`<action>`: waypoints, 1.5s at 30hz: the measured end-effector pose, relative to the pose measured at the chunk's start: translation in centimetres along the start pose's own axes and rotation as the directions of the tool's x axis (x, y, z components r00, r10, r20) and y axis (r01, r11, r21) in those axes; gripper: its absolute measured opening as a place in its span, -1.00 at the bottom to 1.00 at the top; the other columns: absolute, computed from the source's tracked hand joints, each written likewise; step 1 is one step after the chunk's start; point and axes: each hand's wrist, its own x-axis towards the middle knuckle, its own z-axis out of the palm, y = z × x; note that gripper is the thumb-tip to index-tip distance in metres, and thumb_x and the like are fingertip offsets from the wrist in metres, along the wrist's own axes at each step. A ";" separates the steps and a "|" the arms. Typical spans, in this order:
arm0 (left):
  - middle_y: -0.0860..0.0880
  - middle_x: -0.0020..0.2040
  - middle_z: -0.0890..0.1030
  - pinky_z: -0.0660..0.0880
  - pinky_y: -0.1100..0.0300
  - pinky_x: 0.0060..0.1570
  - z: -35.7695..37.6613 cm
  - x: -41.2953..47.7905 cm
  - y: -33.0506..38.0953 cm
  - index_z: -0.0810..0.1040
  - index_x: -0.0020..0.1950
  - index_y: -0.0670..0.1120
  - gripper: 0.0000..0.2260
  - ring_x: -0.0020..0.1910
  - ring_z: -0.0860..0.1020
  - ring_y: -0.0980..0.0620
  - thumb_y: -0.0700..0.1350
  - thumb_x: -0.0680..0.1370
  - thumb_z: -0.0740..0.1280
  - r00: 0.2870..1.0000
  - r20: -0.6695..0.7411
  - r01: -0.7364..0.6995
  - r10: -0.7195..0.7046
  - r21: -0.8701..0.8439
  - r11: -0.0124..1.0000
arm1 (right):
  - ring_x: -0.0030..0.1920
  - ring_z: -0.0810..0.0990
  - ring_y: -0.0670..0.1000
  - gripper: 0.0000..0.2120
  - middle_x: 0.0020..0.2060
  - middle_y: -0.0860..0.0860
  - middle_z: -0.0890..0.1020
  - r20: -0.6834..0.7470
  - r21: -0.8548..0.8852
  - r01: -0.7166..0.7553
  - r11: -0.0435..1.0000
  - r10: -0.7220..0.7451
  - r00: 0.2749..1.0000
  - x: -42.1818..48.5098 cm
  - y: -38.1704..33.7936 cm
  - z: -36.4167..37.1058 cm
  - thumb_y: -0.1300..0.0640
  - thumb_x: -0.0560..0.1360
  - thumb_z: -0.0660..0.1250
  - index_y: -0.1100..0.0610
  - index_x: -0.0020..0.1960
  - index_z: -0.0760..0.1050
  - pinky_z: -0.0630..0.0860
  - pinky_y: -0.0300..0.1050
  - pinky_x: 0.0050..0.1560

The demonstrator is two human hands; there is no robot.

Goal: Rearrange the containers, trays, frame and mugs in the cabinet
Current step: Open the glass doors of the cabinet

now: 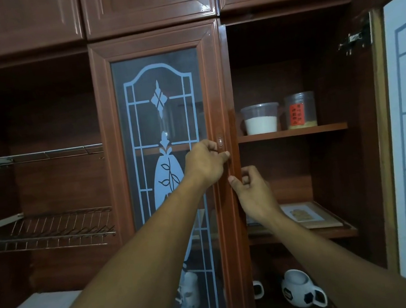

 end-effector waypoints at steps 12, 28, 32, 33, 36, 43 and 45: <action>0.01 -0.34 0.42 0.44 0.22 -0.29 -2.0 -3.3 1.0 0.50 -0.05 -0.18 -0.91 -0.33 0.41 0.07 -0.19 0.53 0.38 0.996 -0.012 -0.086 0.088 0.110 0.990 | -0.13 0.68 0.14 -0.87 -0.13 0.10 0.68 0.019 0.205 -0.014 0.979 0.011 1.000 -3.5 -1.8 -0.4 -0.02 0.56 0.35 -0.02 0.08 0.54 0.62 0.20 -0.03; -0.02 -0.34 0.49 0.58 -0.04 -0.13 -7.3 -8.1 2.1 0.47 -0.16 -0.09 -0.88 -0.32 0.52 0.00 -0.22 0.46 0.40 0.989 -0.030 -0.140 0.145 0.118 0.983 | -0.11 0.64 0.25 -0.96 -0.17 0.18 0.63 0.094 0.286 0.039 0.957 -0.069 0.993 -9.9 -6.7 -0.4 0.00 0.53 0.38 -0.06 -0.08 0.59 0.59 0.30 -0.08; -0.11 -0.27 0.52 0.59 -0.09 -0.13 -9.5 -9.5 2.3 0.50 -0.09 -0.14 -0.91 -0.29 0.56 -0.16 -0.23 0.47 0.39 0.986 -0.004 -0.163 0.165 0.128 0.978 | -0.09 0.66 0.13 -0.92 -0.09 0.08 0.64 0.125 0.316 0.047 0.948 -0.090 0.988 -11.8 -7.7 0.2 -0.05 0.52 0.37 -0.12 -0.01 0.60 0.64 0.17 -0.06; -0.12 -0.25 0.53 0.60 -0.11 -0.12 -10.1 -9.9 2.4 0.50 -0.07 -0.14 -0.91 -0.25 0.58 -0.20 -0.23 0.47 0.39 0.986 0.005 -0.163 0.164 0.131 0.978 | -0.06 0.66 0.10 -0.90 -0.05 0.06 0.63 0.135 0.324 0.049 0.945 -0.097 0.986 -12.3 -7.8 0.5 -0.08 0.51 0.36 -0.15 0.01 0.60 0.64 0.13 -0.04; -0.11 -0.22 0.51 0.59 0.01 -0.14 -11.6 -10.7 2.4 0.51 -0.02 -0.18 -0.90 -0.27 0.54 -0.07 -0.23 0.50 0.39 0.986 0.035 -0.169 0.166 0.138 0.976 | 0.00 0.65 0.06 -0.85 0.02 0.05 0.61 0.169 0.374 0.034 0.927 -0.104 0.980 -13.3 -8.2 1.1 -0.10 0.51 0.33 -0.17 0.06 0.60 0.64 0.06 0.01; -0.28 0.00 0.57 0.52 0.35 -0.23 -15.2 -12.5 2.4 0.51 0.08 -0.21 -0.85 -0.10 0.60 -0.12 -0.23 0.53 0.35 0.984 0.073 -0.173 0.163 0.158 0.972 | 0.03 0.68 -0.01 -0.82 0.08 0.08 0.64 0.306 0.491 -0.042 0.870 -0.127 0.943 -15.3 -9.9 2.1 0.07 0.58 0.30 -0.05 0.15 0.58 0.63 -0.09 0.00; -0.24 -0.02 0.59 0.53 0.35 -0.23 -16.4 -13.1 2.5 0.52 0.08 -0.19 -0.86 -0.13 0.61 -0.04 -0.21 0.54 0.35 0.984 0.082 -0.169 0.157 0.166 0.971 | 0.02 0.68 -0.03 -0.81 0.01 0.04 0.69 0.336 0.502 -0.039 0.864 -0.153 0.929 -15.7 -10.4 2.5 0.12 0.60 0.27 -0.03 0.17 0.57 0.62 -0.13 -0.01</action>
